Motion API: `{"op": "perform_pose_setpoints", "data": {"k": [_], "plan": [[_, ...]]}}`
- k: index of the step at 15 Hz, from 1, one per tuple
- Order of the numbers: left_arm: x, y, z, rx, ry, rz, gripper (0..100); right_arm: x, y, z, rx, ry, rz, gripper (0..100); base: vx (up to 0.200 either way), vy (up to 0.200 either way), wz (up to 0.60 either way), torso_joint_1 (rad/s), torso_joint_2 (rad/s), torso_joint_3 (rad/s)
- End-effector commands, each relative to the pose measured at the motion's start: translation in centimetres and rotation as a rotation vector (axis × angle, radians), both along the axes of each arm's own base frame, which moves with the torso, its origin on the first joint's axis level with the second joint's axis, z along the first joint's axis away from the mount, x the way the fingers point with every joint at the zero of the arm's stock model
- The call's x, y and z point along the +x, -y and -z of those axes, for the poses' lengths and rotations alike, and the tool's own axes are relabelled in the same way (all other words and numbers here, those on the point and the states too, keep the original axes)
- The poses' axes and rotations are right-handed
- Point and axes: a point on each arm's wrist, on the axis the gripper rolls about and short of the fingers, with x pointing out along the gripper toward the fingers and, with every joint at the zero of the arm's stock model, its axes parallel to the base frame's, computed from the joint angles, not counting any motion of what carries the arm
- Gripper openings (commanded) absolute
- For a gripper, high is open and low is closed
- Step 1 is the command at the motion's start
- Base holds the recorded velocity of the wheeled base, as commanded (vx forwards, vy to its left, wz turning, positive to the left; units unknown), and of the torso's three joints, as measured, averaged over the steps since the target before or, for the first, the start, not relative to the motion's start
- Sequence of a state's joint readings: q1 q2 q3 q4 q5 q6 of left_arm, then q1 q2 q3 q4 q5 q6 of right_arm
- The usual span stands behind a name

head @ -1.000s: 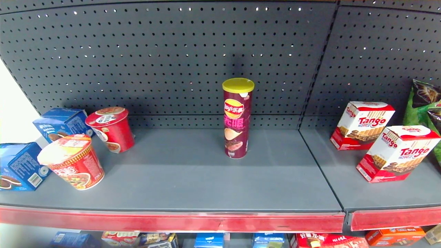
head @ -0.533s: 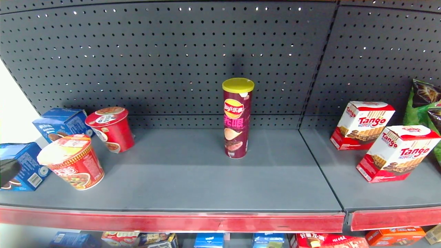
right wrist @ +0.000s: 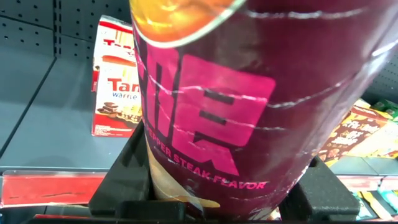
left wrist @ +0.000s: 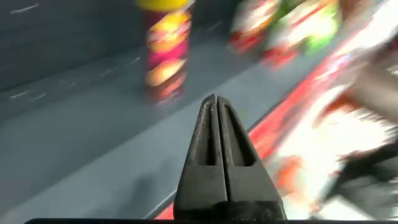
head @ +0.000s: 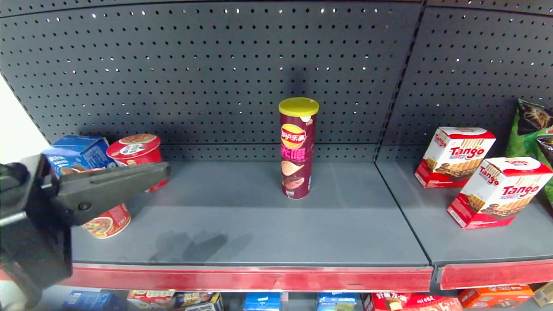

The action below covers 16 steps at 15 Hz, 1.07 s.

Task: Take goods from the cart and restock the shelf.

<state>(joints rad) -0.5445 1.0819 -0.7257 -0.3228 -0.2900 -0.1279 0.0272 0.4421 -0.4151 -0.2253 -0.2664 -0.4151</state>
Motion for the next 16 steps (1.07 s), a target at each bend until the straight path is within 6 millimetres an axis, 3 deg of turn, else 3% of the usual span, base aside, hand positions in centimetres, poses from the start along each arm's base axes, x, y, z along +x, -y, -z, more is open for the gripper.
{"op": "perform_pose_setpoints", "data": {"k": [1,4,7,16], "plan": [[1.6,2.1,0.3,-0.065,-0.074,0.118,0,0.0,0.0,0.0,-0.001,-0.002,0.0,0,0.0,0.0,0.0,0.0,0.0,0.0],[1.6,2.6,1.1,-0.166,-0.137,0.204,0,0.2,0.0,0.0,-0.002,-0.009,-0.001,0,0.0,0.0,0.0,0.0,0.0,0.0],[1.5,2.6,2.3,-0.152,-0.172,0.204,0,0.2,0.0,0.0,-0.017,-0.014,0.002,0,0.0,0.0,0.0,0.0,0.0,0.0],[1.9,2.4,2.8,-0.141,-0.196,0.178,0,0.2,0.0,0.7,-0.02,-0.028,0.002,0,0.0,0.0,0.0,0.0,0.0,0.0]]}}
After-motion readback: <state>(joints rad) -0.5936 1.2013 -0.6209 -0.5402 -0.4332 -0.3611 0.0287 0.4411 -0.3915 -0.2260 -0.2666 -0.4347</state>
